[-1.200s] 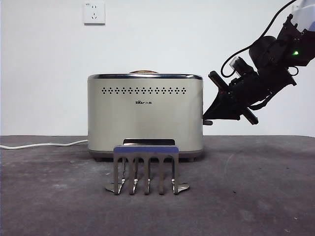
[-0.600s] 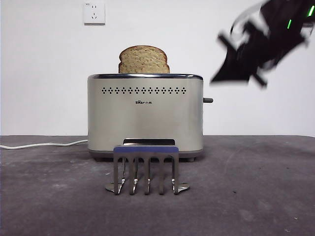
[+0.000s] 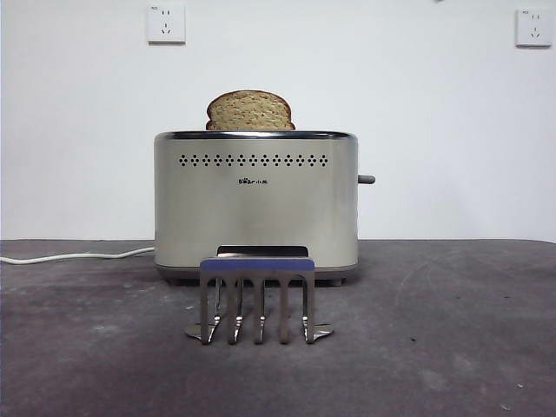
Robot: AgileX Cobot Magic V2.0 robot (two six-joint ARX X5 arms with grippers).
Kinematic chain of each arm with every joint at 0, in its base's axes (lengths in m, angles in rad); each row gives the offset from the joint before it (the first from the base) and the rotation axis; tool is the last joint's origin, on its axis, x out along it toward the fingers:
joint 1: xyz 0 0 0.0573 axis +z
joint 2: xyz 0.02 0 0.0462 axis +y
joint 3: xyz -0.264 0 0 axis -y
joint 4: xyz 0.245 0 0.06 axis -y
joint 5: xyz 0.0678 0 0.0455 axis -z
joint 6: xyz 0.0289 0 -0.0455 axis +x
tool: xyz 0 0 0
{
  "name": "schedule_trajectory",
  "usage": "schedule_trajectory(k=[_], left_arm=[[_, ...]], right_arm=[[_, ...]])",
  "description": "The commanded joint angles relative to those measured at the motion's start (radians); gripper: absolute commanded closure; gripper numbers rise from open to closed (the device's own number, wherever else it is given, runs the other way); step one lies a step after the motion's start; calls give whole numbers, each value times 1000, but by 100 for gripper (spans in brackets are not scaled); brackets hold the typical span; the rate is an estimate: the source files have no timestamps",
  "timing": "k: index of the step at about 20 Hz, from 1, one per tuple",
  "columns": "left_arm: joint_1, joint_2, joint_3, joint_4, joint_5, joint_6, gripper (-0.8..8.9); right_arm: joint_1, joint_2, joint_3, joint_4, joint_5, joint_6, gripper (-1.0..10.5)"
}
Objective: Pick up a slice of bread from the rack,put the bread on the toaster,press the button
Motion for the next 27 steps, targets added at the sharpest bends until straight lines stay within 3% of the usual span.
schedule_trajectory(k=[1,6,13,14,17,27], left_arm=[[0,-1,-5,-27,1,-4,406],[0,-1,-5,-85,1,-4,409],[0,-1,-5,-90,2,-6,410],[0,-1,-5,-91,2,-6,450],[0,-1,-5,-90,1,-6,841],[0,-1,-5,-89,-2,-6,817]], right_arm=[[3,-49,-6,-132,-1,-98,958],[3,-127,-6,-307,-2,-156,958],[3,-165,-6,-353,0,-174,946],[3,-165,-6,-353,1,-174,946],[2,-165,-6,-353,2,-174,946],[0,-165,-6,-353,6,-174,946]])
